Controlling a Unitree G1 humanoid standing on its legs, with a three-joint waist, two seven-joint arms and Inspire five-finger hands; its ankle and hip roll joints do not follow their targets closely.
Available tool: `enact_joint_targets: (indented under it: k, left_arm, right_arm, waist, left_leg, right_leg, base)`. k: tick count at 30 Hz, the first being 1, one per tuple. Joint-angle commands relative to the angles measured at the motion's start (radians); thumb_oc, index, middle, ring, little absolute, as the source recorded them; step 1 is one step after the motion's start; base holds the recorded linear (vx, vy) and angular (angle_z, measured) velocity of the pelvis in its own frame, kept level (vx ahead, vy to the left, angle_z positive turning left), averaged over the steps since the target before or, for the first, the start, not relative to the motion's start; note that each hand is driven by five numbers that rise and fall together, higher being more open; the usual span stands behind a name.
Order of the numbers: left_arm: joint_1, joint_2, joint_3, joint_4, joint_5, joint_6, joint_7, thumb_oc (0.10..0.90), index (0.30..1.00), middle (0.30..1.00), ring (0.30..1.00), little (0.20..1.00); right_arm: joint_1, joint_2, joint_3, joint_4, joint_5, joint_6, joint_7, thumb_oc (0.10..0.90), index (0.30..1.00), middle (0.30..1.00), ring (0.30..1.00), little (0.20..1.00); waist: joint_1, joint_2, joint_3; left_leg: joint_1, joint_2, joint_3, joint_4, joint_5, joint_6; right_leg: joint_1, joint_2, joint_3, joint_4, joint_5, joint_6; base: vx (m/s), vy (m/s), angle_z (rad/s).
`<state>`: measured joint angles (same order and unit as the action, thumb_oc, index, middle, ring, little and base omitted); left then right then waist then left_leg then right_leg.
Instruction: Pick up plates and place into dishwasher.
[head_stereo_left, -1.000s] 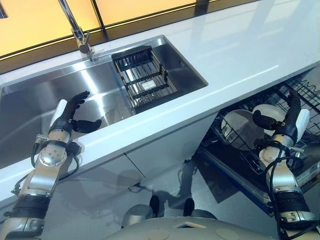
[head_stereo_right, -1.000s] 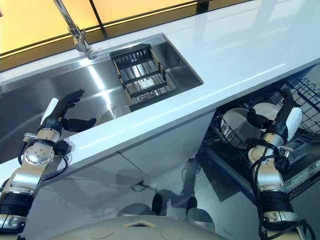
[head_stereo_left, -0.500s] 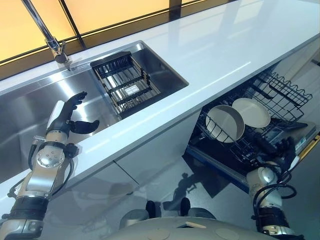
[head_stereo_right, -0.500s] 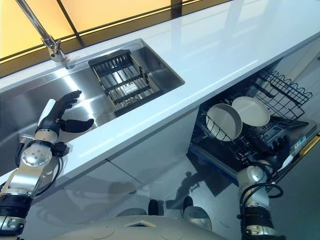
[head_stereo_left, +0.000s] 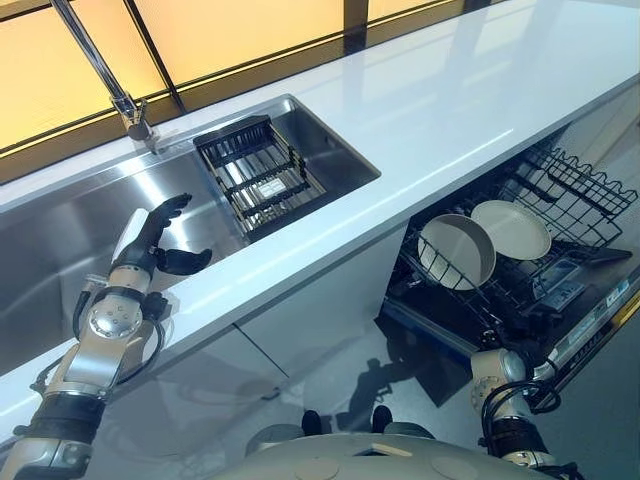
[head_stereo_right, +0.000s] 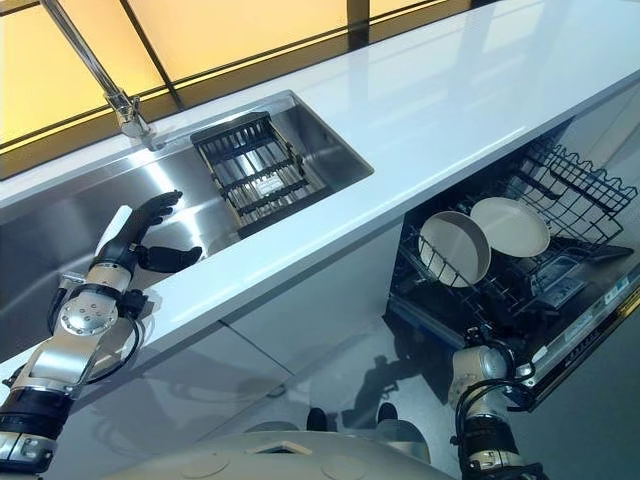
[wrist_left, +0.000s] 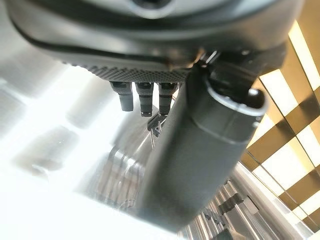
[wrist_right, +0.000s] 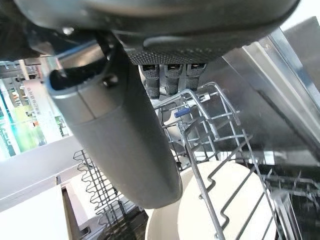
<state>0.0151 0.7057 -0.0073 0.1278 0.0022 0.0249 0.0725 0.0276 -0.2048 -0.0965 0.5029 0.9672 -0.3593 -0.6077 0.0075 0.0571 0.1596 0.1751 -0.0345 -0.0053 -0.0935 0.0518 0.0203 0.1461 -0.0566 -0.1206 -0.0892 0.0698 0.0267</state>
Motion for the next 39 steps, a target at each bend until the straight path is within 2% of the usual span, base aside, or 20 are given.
enact_joint_targets:
  k: [1,2,3,4,8,11,17,21,24,29,31,35,39]
  left_arm:
    - [-0.076,0.036,0.007,-0.059,0.026,-0.037,0.057,0.800,0.900,0.900,0.900,0.900]
    - [-0.079,0.034,-0.002,-0.058,0.025,-0.039,0.061,0.800,0.900,0.900,0.900,0.900]
    - [-0.081,0.034,-0.004,-0.057,0.024,-0.039,0.062,0.800,0.900,0.900,0.900,0.900]
    - [-0.091,0.031,-0.019,-0.061,0.025,-0.027,0.065,0.800,0.900,0.900,0.900,0.900]
    - [-0.112,0.034,-0.045,-0.054,0.020,-0.017,0.068,0.800,0.900,0.900,0.900,0.900]
    - [-0.130,0.042,-0.067,-0.050,0.013,-0.005,0.058,0.800,0.900,0.900,0.900,0.900]
    - [-0.175,0.081,-0.109,-0.037,-0.022,0.010,0.034,0.800,0.900,0.900,0.900,0.900]
    - [-0.206,0.094,-0.135,-0.026,-0.040,0.013,0.034,0.800,0.900,0.900,0.900,0.900]
    - [-0.210,0.103,-0.150,-0.014,-0.047,-0.013,0.030,0.800,0.900,0.900,0.900,0.900]
    - [-0.219,0.099,-0.166,-0.001,-0.054,-0.032,0.030,0.800,0.900,0.900,0.900,0.900]
    - [-0.227,0.098,-0.175,0.006,-0.057,-0.037,0.029,0.800,0.900,0.900,0.900,0.900]
    - [-0.248,0.088,-0.199,0.012,-0.062,-0.025,0.053,0.800,0.900,0.900,0.900,0.900]
    - [-0.246,0.079,-0.200,0.013,-0.059,-0.023,0.076,0.800,0.900,0.900,0.900,0.900]
  right_arm:
    - [-0.144,-0.029,0.037,-0.059,0.172,-0.036,0.299,0.800,0.900,0.900,0.900,0.900]
    - [-0.160,-0.025,0.036,-0.059,0.279,-0.016,0.380,0.800,0.900,0.900,0.900,0.900]
    - [-0.164,-0.026,0.036,-0.055,0.296,-0.015,0.400,0.800,0.900,0.900,0.900,0.900]
    - [-0.190,-0.020,0.039,-0.063,0.416,0.018,0.494,0.800,0.900,0.900,0.900,0.900]
    - [-0.257,-0.019,0.059,-0.088,0.490,0.034,0.579,0.800,0.900,0.900,0.900,0.900]
    - [-0.355,-0.033,0.085,-0.076,0.436,0.027,0.581,0.800,0.900,0.900,0.900,0.900]
    - [-0.582,-0.094,0.165,0.076,0.324,0.067,0.524,0.800,0.900,0.900,0.900,0.900]
    - [-0.665,-0.119,0.193,0.165,0.293,0.073,0.498,0.800,0.900,0.900,0.900,0.900]
    - [-0.707,-0.146,0.204,0.216,0.261,0.063,0.495,0.800,0.900,0.900,0.900,0.900]
    - [-0.735,-0.167,0.204,0.226,0.220,0.056,0.474,0.800,0.900,0.900,0.900,0.900]
    - [-0.744,-0.171,0.199,0.228,0.182,0.040,0.418,0.800,0.900,0.900,0.900,0.900]
    - [-0.720,-0.175,0.192,0.222,-0.061,0.023,0.147,0.800,0.900,0.900,0.900,0.900]
    - [-0.640,-0.190,0.188,0.152,-0.237,0.042,-0.010,0.800,0.900,0.900,0.900,0.900]
  waist:
    - [0.050,0.014,-0.043]
    - [0.058,0.016,-0.039]
    - [0.059,0.016,-0.038]
    - [0.069,0.018,-0.037]
    - [0.088,0.020,-0.034]
    - [0.115,0.022,-0.035]
    - [0.174,0.018,-0.037]
    - [0.192,0.016,-0.032]
    - [0.207,0.016,-0.022]
    - [0.208,0.018,-0.014]
    - [0.203,0.019,-0.013]
    - [0.178,0.016,-0.014]
    - [0.150,0.010,-0.011]
  left_leg:
    - [-0.044,-0.020,0.024,0.041,-0.066,0.004]
    - [-0.048,-0.021,0.019,0.043,-0.065,0.003]
    - [-0.049,-0.021,0.017,0.043,-0.065,0.003]
    - [-0.052,-0.022,0.011,0.046,-0.064,0.003]
    - [-0.055,-0.024,-0.003,0.049,-0.063,0.002]
    - [-0.058,-0.029,-0.019,0.054,-0.064,0.001]
    - [-0.070,-0.039,-0.054,0.066,-0.061,-0.002]
    - [-0.074,-0.043,-0.070,0.063,-0.056,-0.002]
    - [-0.077,-0.046,-0.084,0.067,-0.052,-0.003]
    - [-0.073,-0.049,-0.091,0.063,-0.051,-0.001]
    - [-0.069,-0.050,-0.090,0.057,-0.051,0.000]
    - [-0.055,-0.048,-0.073,0.043,-0.053,0.003]
    - [-0.043,-0.045,-0.047,0.039,-0.058,0.007]
  right_leg:
    - [-0.028,-0.016,-0.036,0.091,-0.085,0.052]
    - [-0.029,-0.018,-0.041,0.092,-0.085,0.051]
    - [-0.029,-0.019,-0.043,0.093,-0.086,0.051]
    - [-0.029,-0.023,-0.052,0.094,-0.087,0.051]
    - [-0.024,-0.029,-0.068,0.092,-0.086,0.050]
    - [-0.016,-0.034,-0.087,0.083,-0.083,0.048]
    - [-0.004,-0.038,-0.116,0.061,-0.072,0.042]
    - [-0.004,-0.038,-0.127,0.061,-0.070,0.038]
    - [-0.002,-0.040,-0.138,0.064,-0.068,0.036]
    - [-0.002,-0.040,-0.138,0.065,-0.064,0.037]
    - [-0.001,-0.038,-0.134,0.062,-0.062,0.039]
    - [-0.003,-0.034,-0.115,0.054,-0.056,0.043]
    - [-0.003,-0.030,-0.093,0.053,-0.051,0.048]
  base:
    - [0.03,0.049,0.08]
    - [0.01,0.032,0.06]
    - [0.03,0.045,0.05]
    - [0.02,0.028,0.04]
    - [0.05,0.039,0.11]
    - [0.07,0.036,0.06]
    - [0.05,0.018,0.16]
    - [0.02,0.004,0.15]
    - [0.00,0.004,0.14]
    - [-0.01,0.002,0.06]
    - [-0.02,0.005,0.02]
    - [-0.05,0.011,0.02]
    - [-0.06,-0.004,-0.02]
